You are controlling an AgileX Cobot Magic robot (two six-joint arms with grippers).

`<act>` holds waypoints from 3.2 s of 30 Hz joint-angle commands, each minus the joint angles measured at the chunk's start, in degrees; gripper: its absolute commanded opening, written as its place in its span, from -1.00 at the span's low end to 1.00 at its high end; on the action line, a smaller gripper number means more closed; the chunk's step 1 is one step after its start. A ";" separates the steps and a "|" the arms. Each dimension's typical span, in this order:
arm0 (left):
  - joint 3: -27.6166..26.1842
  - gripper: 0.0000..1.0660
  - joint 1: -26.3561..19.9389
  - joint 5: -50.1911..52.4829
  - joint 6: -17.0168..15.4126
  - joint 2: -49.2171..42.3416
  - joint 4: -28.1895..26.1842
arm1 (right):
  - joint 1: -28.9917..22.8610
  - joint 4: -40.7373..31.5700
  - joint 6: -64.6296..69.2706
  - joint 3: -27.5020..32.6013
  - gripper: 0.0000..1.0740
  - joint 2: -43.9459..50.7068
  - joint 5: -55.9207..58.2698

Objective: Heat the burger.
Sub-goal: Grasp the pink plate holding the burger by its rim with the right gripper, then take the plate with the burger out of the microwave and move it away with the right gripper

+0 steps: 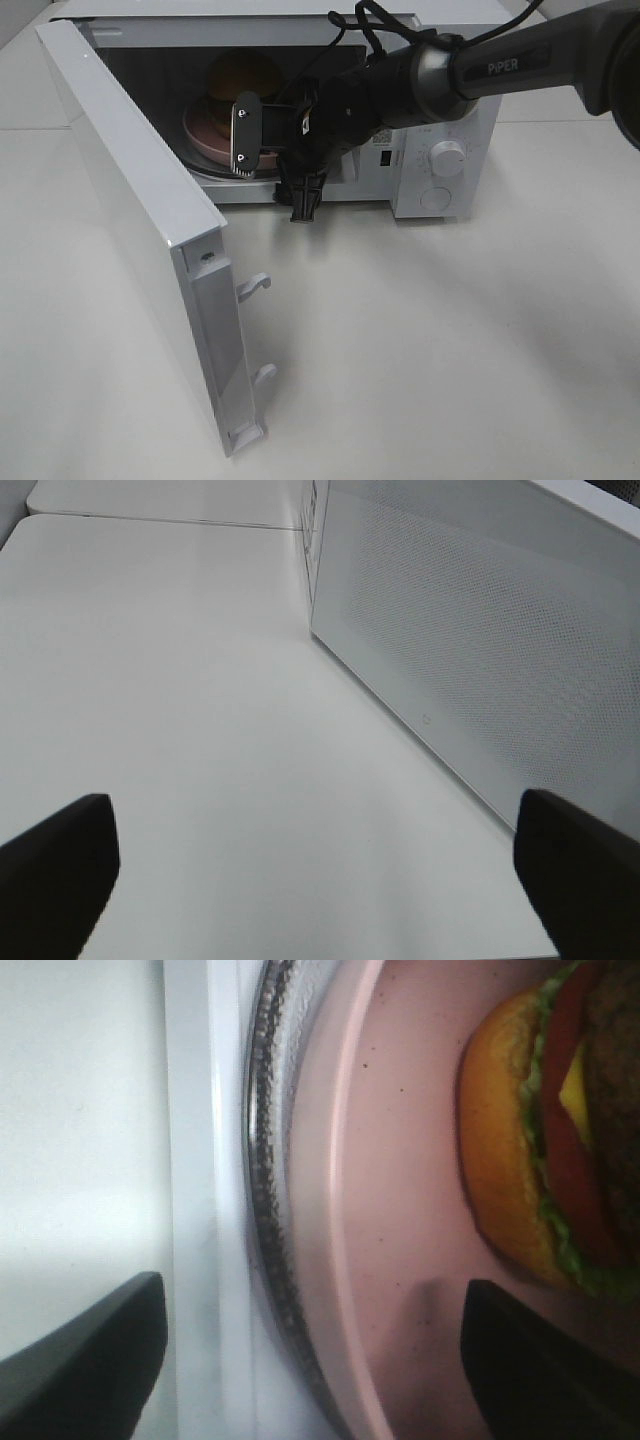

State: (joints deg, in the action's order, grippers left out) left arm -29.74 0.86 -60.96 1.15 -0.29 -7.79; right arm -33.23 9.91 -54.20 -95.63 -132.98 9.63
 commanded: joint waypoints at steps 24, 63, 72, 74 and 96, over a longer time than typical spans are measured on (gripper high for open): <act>0.17 0.88 -0.29 -0.06 -0.29 -0.69 0.06 | 0.11 -5.16 -0.52 -0.46 -0.96 0.86 7.22; 0.17 0.88 -0.29 -0.06 -0.29 -0.69 0.06 | 0.11 -7.56 -14.27 10.60 -1.00 13.35 9.51; 0.17 0.88 -0.29 -0.06 -0.29 -0.69 0.06 | 0.11 -3.78 -14.21 20.45 -1.00 18.22 -0.80; 0.17 0.88 -0.29 -0.06 -0.29 -0.69 0.06 | 0.11 -2.75 -14.21 23.49 -1.00 19.94 -3.72; 0.17 0.88 -0.29 -0.06 -0.29 -0.69 0.06 | 0.06 5.50 -14.04 39.19 -1.00 28.48 -17.13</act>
State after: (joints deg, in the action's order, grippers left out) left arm -29.74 0.86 -60.96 1.15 -0.29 -7.79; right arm -34.26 16.39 -69.61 -56.26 -106.05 -4.87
